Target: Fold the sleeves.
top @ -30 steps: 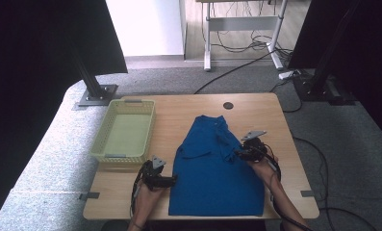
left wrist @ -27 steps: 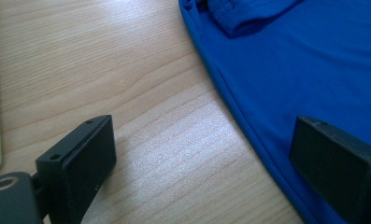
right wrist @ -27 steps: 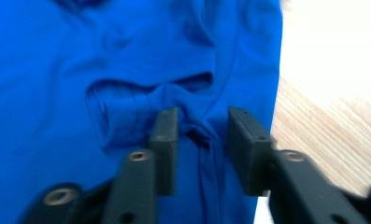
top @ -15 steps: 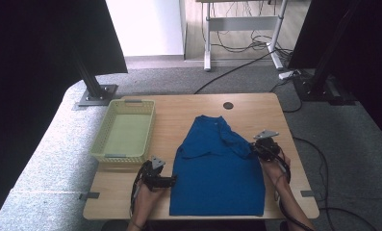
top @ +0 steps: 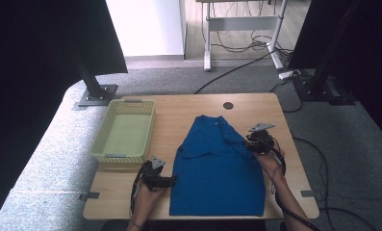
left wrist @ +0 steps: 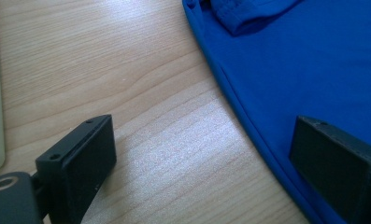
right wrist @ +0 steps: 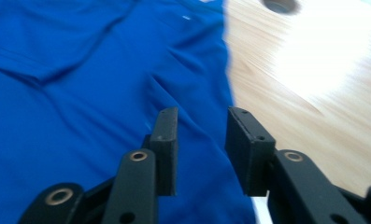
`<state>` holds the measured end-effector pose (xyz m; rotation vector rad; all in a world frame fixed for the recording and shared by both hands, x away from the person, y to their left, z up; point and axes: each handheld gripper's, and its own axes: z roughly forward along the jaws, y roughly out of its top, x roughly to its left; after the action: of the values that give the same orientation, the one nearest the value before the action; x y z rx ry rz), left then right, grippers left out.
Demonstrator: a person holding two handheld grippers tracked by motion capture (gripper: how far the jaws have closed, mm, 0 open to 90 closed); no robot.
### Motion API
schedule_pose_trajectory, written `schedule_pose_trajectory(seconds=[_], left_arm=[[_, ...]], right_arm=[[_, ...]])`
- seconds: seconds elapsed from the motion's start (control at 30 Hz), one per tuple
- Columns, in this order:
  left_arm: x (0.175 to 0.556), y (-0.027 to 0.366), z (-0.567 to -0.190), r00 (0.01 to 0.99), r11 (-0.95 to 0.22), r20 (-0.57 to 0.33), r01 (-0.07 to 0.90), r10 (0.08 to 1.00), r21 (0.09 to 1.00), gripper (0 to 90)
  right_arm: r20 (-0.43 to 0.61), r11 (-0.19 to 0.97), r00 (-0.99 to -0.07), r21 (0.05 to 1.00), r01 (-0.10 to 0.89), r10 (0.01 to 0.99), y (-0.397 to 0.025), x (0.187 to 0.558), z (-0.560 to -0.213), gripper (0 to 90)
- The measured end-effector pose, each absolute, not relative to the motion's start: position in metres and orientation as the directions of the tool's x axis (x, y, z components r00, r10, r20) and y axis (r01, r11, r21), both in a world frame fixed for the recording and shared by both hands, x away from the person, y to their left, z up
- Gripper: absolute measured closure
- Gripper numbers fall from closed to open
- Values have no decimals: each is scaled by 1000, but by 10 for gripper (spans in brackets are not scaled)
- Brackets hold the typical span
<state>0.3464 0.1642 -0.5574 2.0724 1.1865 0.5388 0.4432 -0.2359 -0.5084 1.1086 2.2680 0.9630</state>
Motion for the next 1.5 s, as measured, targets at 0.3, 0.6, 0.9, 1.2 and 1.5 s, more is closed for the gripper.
schedule_pose_trajectory(seconds=[0.3, 0.6, 0.9, 1.2, 1.5], left_arm=[[346, 164, -557, 499, -353, 19, 585, 866, 730, 71], [346, 164, -557, 499, -353, 19, 585, 866, 730, 70], [346, 164, -557, 499, -353, 19, 585, 866, 730, 70], [346, 164, -557, 499, -353, 19, 585, 867, 730, 70], [346, 164, -557, 499, -353, 19, 585, 866, 730, 70]], right_arm=[[-75, 488, -589, 649, 584, 805, -218, 479, -538, 745], [-90, 485, -618, 711, 510, 781, -203, 462, -510, 891], [83, 500, -779, 723, 476, 621, -174, 454, -500, 807], [2, 459, -680, 737, 496, 733, -201, 467, -497, 644], [-50, 473, -653, 732, 491, 755, -202, 494, -529, 624]])
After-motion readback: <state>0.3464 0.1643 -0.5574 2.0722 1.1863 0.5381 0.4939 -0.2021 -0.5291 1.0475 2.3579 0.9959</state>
